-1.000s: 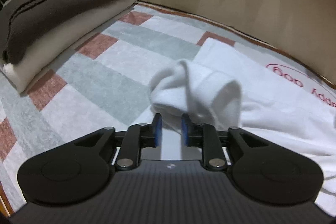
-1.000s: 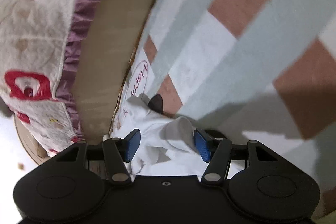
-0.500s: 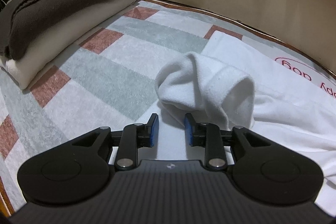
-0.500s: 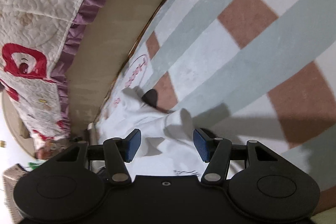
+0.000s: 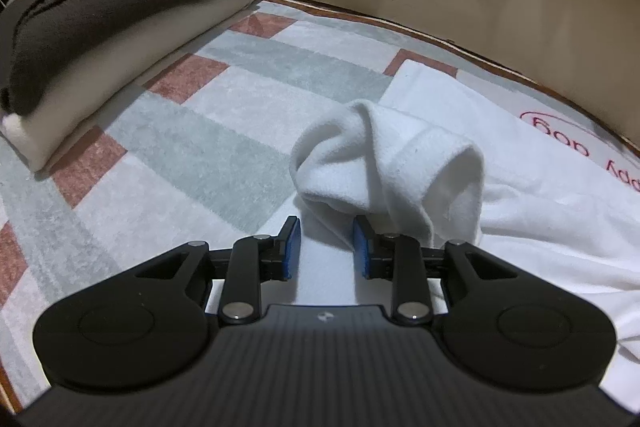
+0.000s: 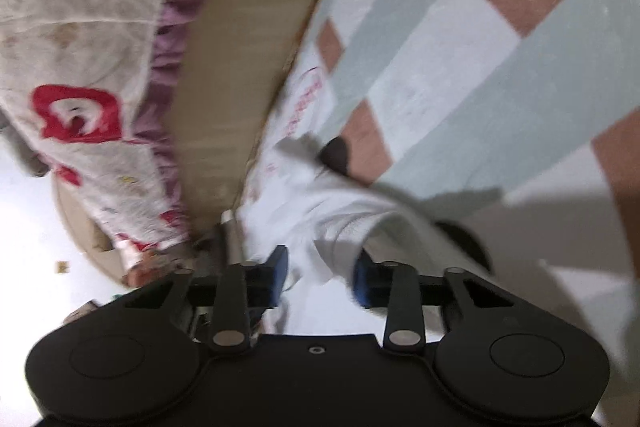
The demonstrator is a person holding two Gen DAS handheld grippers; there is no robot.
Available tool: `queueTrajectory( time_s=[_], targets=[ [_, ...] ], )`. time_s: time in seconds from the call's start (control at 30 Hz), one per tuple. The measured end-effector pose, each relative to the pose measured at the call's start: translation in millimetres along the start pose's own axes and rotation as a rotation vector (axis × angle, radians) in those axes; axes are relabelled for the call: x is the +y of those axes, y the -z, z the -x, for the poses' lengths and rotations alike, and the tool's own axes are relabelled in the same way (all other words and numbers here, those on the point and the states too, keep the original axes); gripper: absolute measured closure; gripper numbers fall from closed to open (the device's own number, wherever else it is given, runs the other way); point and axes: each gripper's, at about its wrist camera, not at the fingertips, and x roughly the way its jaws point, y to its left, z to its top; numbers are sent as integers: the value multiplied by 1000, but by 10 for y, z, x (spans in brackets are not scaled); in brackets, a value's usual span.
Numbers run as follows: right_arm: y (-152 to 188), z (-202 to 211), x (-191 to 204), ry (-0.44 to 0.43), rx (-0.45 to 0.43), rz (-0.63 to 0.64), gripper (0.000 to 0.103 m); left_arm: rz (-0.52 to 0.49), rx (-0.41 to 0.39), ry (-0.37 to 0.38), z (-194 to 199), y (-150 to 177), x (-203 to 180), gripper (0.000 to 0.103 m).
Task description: Fold clothes
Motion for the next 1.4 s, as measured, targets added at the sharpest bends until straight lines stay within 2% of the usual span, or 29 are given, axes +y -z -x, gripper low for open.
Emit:
queueTrajectory(
  time_s=[0.1,0.17,0.2,0.27,0.33,0.43,0.53,0.6,0.67,0.8,0.87,0.93,0.97,1.07,1.17,1.2,1.23,1.3,1.33,1.37,1.4],
  targets=[
    [-100,-99,-98,15,-35,-49,64,-4,-5,18,-46,-42,-25,69],
    [-169,-85,-130,30,-80,-58,69,-13,-6,48,-45,-125,-70,79],
    [-204,-34,-128,40,-113,-51,95,-21,-16,74,-2,-195,-108,99],
    [-275,69,-123,61,-179,-36,96,-43,-61,142,121,-358,-212,99],
    [-345,171,-118,82,-246,-20,97,-80,-165,247,338,-576,-385,99],
    [-451,325,-110,113,-346,3,97,-145,-290,370,590,-912,-871,99],
    [-556,479,-102,144,-446,26,97,-151,-328,459,603,-1142,-1387,99],
    [-627,582,-97,164,-512,42,97,-159,-355,476,533,-1227,-1717,99],
    [-697,684,-92,185,-579,57,97,-212,-427,435,494,-1238,-2020,99],
    [-863,534,23,349,-536,177,97,-189,-524,460,439,-1193,-2274,97],
    [-908,473,60,413,-524,233,97,-207,-483,467,361,-1171,-2319,86],
    [-960,442,54,471,-494,237,97,-247,-419,466,272,-1137,-2350,32],
    [-984,433,39,504,-475,234,97,-286,-379,453,225,-1086,-2331,28],
    [-1010,383,30,588,-427,229,97,-408,-297,454,161,-876,-2114,28],
    [-968,447,27,580,-414,214,97,-484,-234,395,123,-699,-1665,28],
    [-974,489,-13,529,-415,167,89,-496,-212,360,98,-662,-1498,28],
    [-981,532,-55,476,-416,119,75,-494,-190,325,63,-641,-1324,28],
    [-995,631,-297,219,-410,-58,57,-453,-135,281,-28,-642,-896,28],
    [-992,662,-366,168,-404,-102,56,-418,-108,266,-74,-652,-681,28],
    [-989,692,-432,120,-398,-145,56,-375,-82,254,-118,-666,-472,29],
    [-970,688,-353,231,-391,-93,56,-332,-66,255,-152,-683,-314,29]
  ],
)
